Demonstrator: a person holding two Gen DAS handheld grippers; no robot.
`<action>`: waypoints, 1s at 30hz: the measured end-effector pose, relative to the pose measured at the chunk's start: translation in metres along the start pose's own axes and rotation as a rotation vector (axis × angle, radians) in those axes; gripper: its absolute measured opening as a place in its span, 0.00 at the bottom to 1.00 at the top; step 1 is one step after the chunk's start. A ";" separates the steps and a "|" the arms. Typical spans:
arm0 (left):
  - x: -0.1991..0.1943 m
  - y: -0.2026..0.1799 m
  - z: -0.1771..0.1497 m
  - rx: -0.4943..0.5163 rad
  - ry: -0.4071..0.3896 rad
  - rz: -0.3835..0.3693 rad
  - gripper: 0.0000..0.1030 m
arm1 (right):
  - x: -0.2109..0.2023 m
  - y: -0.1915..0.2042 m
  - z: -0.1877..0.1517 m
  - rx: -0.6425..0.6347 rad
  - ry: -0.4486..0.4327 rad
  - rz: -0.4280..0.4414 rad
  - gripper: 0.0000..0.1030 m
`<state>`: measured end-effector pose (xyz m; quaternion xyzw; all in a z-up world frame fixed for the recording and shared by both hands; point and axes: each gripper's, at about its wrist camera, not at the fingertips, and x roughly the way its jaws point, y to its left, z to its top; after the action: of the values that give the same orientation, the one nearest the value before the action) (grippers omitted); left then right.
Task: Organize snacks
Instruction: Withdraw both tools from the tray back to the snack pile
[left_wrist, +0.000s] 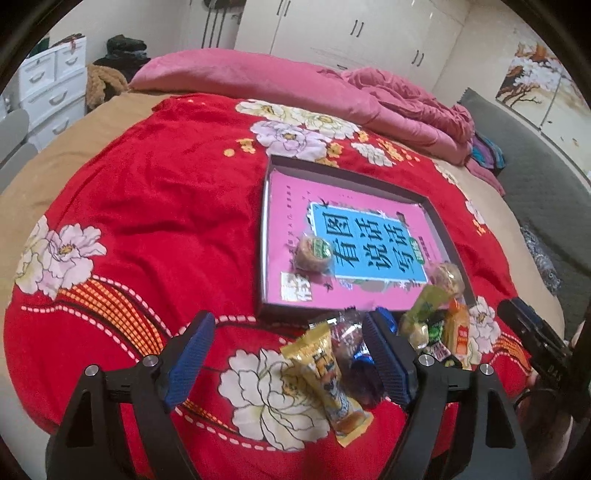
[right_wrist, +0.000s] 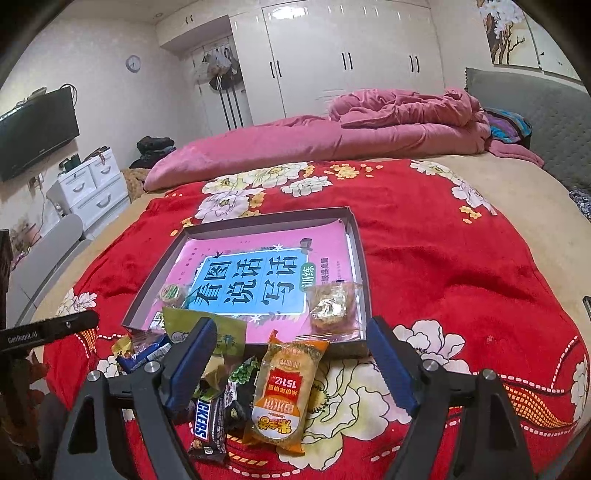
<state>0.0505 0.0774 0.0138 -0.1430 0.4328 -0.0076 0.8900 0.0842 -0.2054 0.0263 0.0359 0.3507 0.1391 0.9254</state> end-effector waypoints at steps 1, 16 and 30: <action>0.000 0.000 -0.002 -0.001 0.005 -0.002 0.80 | -0.001 0.000 -0.001 -0.002 0.000 0.000 0.80; 0.004 0.001 -0.019 -0.010 0.058 -0.012 0.80 | -0.001 0.003 -0.009 -0.006 0.024 -0.004 0.81; 0.016 -0.010 -0.045 0.020 0.141 -0.027 0.80 | 0.001 0.003 -0.023 -0.013 0.063 -0.006 0.81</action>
<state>0.0269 0.0542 -0.0219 -0.1391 0.4924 -0.0341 0.8585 0.0696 -0.2030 0.0090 0.0244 0.3790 0.1396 0.9145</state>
